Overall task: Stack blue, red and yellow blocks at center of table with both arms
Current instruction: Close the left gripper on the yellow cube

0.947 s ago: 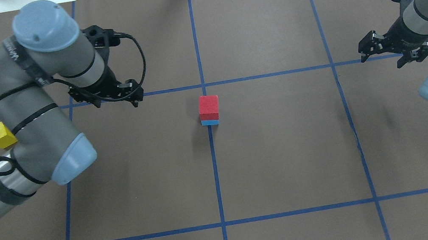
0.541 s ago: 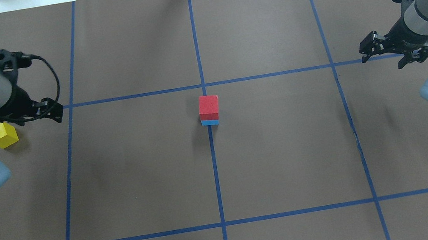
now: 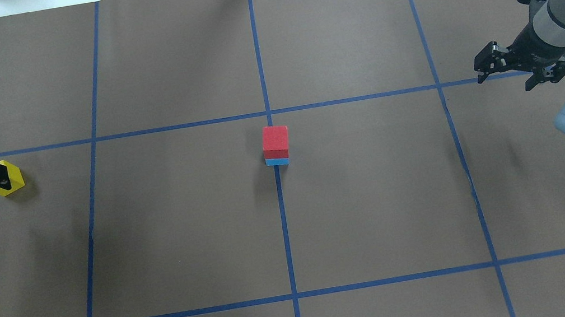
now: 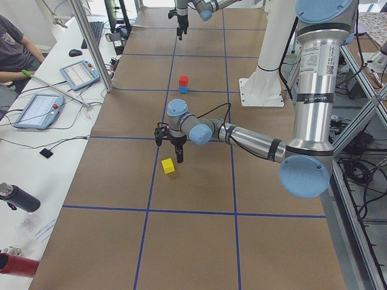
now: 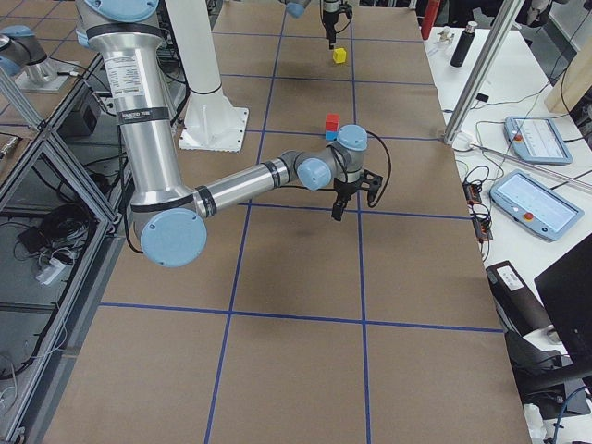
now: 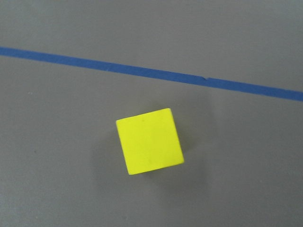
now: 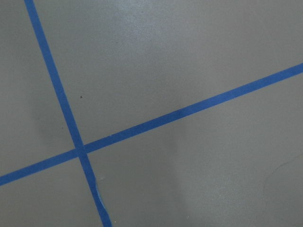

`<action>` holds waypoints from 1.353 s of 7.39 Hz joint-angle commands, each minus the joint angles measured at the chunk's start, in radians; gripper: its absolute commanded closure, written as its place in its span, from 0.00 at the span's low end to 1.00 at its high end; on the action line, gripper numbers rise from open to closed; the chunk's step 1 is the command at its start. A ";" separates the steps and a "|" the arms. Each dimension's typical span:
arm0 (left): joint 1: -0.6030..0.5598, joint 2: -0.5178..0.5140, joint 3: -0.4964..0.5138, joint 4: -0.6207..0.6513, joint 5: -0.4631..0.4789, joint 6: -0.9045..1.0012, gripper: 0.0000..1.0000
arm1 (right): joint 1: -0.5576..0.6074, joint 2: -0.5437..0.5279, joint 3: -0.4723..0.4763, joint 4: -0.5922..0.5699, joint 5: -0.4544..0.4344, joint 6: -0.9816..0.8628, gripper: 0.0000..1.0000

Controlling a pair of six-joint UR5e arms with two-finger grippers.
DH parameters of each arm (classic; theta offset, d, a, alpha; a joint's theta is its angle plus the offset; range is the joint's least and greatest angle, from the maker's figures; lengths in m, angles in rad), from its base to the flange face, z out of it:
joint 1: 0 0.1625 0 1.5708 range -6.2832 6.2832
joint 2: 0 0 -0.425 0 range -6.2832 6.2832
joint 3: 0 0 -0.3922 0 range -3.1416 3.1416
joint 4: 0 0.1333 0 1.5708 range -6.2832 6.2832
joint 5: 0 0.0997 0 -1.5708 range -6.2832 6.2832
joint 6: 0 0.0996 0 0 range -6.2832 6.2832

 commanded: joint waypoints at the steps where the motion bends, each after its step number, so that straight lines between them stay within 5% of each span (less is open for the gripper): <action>1: 0.002 -0.041 0.100 -0.090 0.001 -0.085 0.01 | 0.000 0.000 0.000 0.000 0.003 0.000 0.00; 10: 0.002 -0.109 0.231 -0.122 0.001 -0.076 0.03 | 0.000 0.001 0.010 0.000 0.009 0.000 0.00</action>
